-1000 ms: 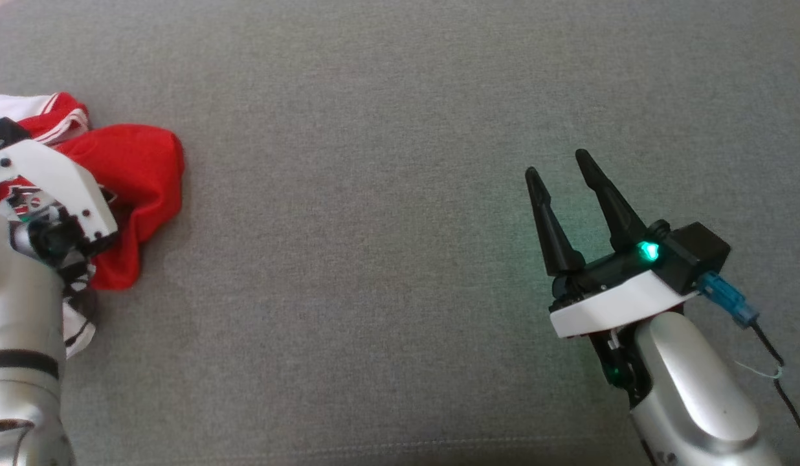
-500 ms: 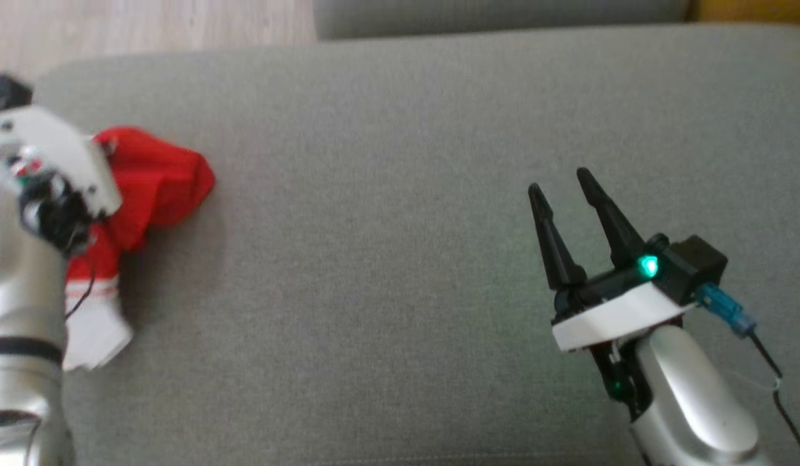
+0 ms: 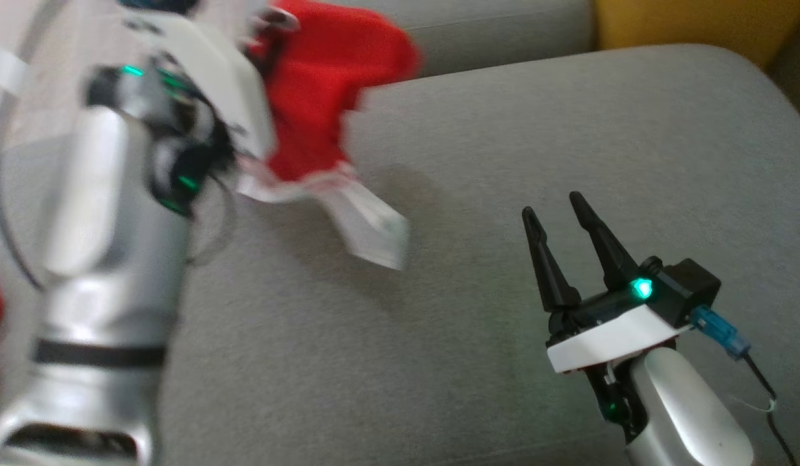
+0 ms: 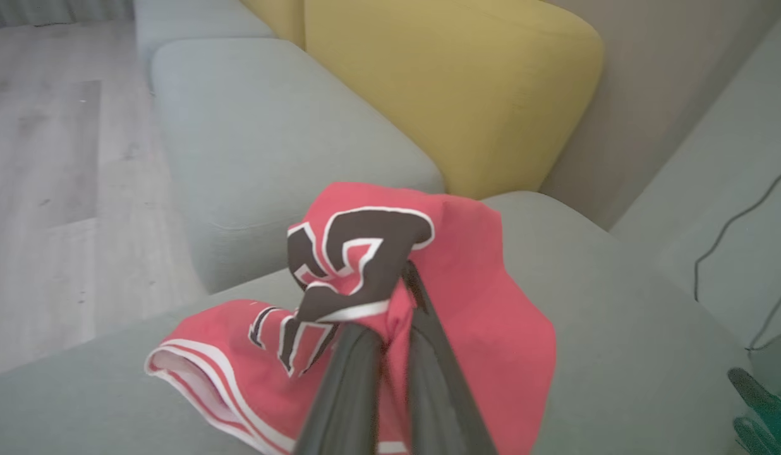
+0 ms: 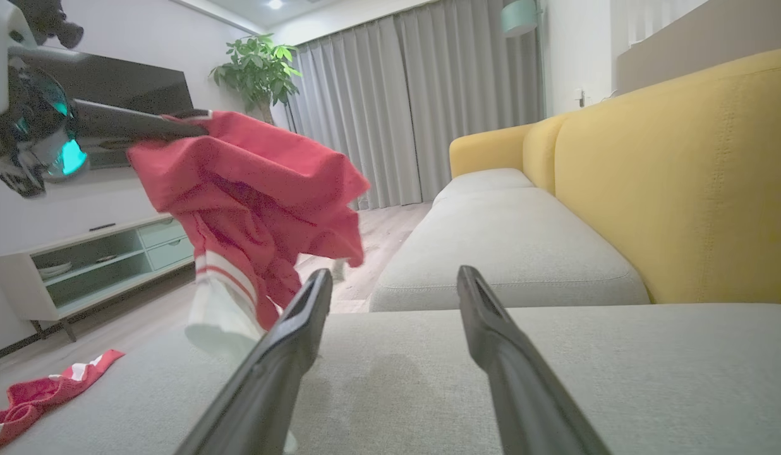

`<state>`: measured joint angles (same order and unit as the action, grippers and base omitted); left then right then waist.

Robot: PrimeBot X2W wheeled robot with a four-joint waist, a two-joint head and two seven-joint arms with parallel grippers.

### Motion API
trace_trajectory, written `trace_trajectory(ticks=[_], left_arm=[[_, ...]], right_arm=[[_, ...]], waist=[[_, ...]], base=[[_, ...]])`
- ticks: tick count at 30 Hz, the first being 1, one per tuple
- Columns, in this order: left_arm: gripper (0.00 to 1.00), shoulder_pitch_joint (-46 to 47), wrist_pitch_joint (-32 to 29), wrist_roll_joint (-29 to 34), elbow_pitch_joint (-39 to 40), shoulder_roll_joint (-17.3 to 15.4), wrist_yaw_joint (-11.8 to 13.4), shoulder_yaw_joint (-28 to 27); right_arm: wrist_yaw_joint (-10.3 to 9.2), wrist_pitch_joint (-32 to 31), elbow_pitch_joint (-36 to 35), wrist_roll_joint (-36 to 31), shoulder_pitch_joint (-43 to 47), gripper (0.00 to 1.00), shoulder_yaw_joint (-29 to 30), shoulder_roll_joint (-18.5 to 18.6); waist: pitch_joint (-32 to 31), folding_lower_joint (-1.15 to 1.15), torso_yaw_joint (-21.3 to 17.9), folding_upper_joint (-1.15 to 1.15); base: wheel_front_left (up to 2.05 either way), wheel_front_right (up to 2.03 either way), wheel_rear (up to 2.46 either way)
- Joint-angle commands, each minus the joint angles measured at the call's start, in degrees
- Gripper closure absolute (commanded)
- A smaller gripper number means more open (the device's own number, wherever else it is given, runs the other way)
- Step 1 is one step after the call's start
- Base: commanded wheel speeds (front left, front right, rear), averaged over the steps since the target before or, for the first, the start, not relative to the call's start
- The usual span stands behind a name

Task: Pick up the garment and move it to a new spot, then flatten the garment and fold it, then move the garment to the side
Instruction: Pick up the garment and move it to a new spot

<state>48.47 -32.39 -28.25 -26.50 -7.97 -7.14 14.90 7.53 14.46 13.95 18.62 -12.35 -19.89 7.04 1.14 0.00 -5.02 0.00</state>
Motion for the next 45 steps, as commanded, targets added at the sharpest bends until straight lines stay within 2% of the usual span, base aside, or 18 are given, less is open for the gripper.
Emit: trace_trajectory(ticks=[1, 5, 8, 9, 10, 11, 14, 17, 21, 24, 27, 32, 36, 38, 41, 43, 45], left_arm=[[1.00, 0.07, -0.23, -0.69, 3.54, -0.59, -0.34, -0.82], [1.00, -5.91, 1.54, -2.15, 6.39, 3.14, 0.64, 1.88], [1.00, -9.94, 6.21, -2.77, 4.07, 4.64, 1.41, 5.48], [0.95, -10.97, 8.20, -3.34, 2.58, 4.87, 1.41, 6.93], [0.41, -11.83, 10.28, -3.44, 0.68, 4.98, 1.38, 8.83], [0.00, -12.53, 12.38, -4.49, -1.10, 5.03, 1.28, 11.04], [0.00, -13.17, 19.09, -8.35, -5.57, 5.06, 1.24, 16.71], [0.00, -12.63, 24.82, -13.83, -6.41, 5.07, 1.00, 20.79], [0.00, -10.43, 31.18, -15.50, -6.31, 5.08, 1.58, 22.52], [0.00, -9.26, 34.70, -15.35, -4.43, 4.23, 2.05, 20.91], [0.00, -9.80, 37.16, -14.78, -0.88, 0.73, 3.44, 18.57], [0.00, -16.05, 41.63, -13.53, 6.42, -7.47, 8.22, 13.56], [0.00, -24.42, 45.25, -12.59, 10.51, -11.74, 12.13, 10.08], [0.00, -28.66, 46.54, -11.59, 12.06, -12.38, 14.16, 8.41], [0.00, -34.15, 47.30, -7.87, 15.94, -11.57, 17.47, 5.11], [0.00, -37.87, 47.35, -5.43, 19.29, -9.51, 18.58, 2.13], [0.00, -40.99, 47.36, -3.26, 21.18, -7.78, 18.54, 0.32]], right_arm=[[-0.04, 0.54, -2.46, -0.42, -2.45, 0.00, -0.96, -0.07], [-0.04, 0.54, -3.60, -0.53, -2.94, 0.00, -0.96, 0.19], [-0.04, 0.54, -3.81, -0.45, -3.05, 0.00, -1.22, 0.24], [-0.04, 0.54, -3.84, -0.41, -3.15, 0.00, -1.40, 0.20], [-0.04, 0.54, -3.78, -0.39, -3.28, 0.00, -1.63, 0.14], [-0.04, 0.54, -3.68, -0.32, -3.48, 0.00, -1.88, 0.14], [-0.04, 0.54, -3.61, -0.06, -4.08, 0.00, -2.20, 0.25], [-0.04, 0.54, -3.53, -0.13, -3.82, 0.00, -1.59, 0.57], [-0.04, 0.54, -3.31, -0.30, -2.97, 0.00, -0.27, 0.94], [-0.04, 0.54, -3.62, -0.55, -2.24, 0.00, 0.98, 1.20], [-0.04, 0.54, -3.92, -0.67, -1.63, 0.00, 1.71, 1.60], [-0.04, 0.54, -4.65, -0.71, -0.66, 0.00, 2.36, 2.22], [-0.04, 0.54, -4.55, -0.10, 1.14, 0.00, 3.67, 2.39], [-0.04, 0.54, -4.14, -0.01, 2.27, 0.00, 4.77, 2.36], [-0.04, 0.54, -3.22, -0.45, 4.20, 0.00, 6.45, 2.20], [-0.04, 0.54, -2.55, -0.75, 5.20, 0.00, 7.22, 2.12], [-0.04, 0.54, -2.40, -0.91, 5.45, 0.00, 7.62, 2.14]], waist=[[-0.08, 0.00, -2.94, 0.00], [0.78, 0.00, -6.55, 0.00], [1.81, 0.00, -8.55, 0.00], [2.18, 0.00, -9.07, 0.00], [2.53, 0.00, -9.57, 0.00], [2.79, 0.00, -9.99, 0.00], [3.31, 0.00, -10.51, 0.00], [3.19, 0.00, -9.60, 0.00], [2.29, 0.00, -6.93, 0.00], [1.25, 0.00, -4.80, 0.00], [0.17, 0.00, -2.93, 0.00], [-0.54, 0.00, -1.39, 0.00], [-0.54, 0.00, -0.39, 0.00], [-0.54, 0.00, -0.06, 0.00], [-0.38, 0.00, 0.48, 0.00], [-0.19, 0.00, 0.66, 0.00], [0.21, 0.00, 0.71, 0.00]], base=[[0.00, 0.00, 0.00], [0.00, 0.00, 0.00], [0.00, 0.00, 0.00], [0.00, 0.00, 0.00], [0.00, 0.00, 0.00], [0.00, 0.00, 0.00], [0.00, 0.00, 0.00], [0.00, 0.00, 0.00], [0.00, 0.00, 0.00], [0.00, 0.00, 0.00], [0.00, 0.00, 0.00], [0.00, 0.00, 0.00], [0.00, 0.00, 0.00], [0.00, 0.00, 0.00], [0.00, 0.00, 0.00], [0.00, 0.00, 0.00], [0.00, 0.00, 0.00]])
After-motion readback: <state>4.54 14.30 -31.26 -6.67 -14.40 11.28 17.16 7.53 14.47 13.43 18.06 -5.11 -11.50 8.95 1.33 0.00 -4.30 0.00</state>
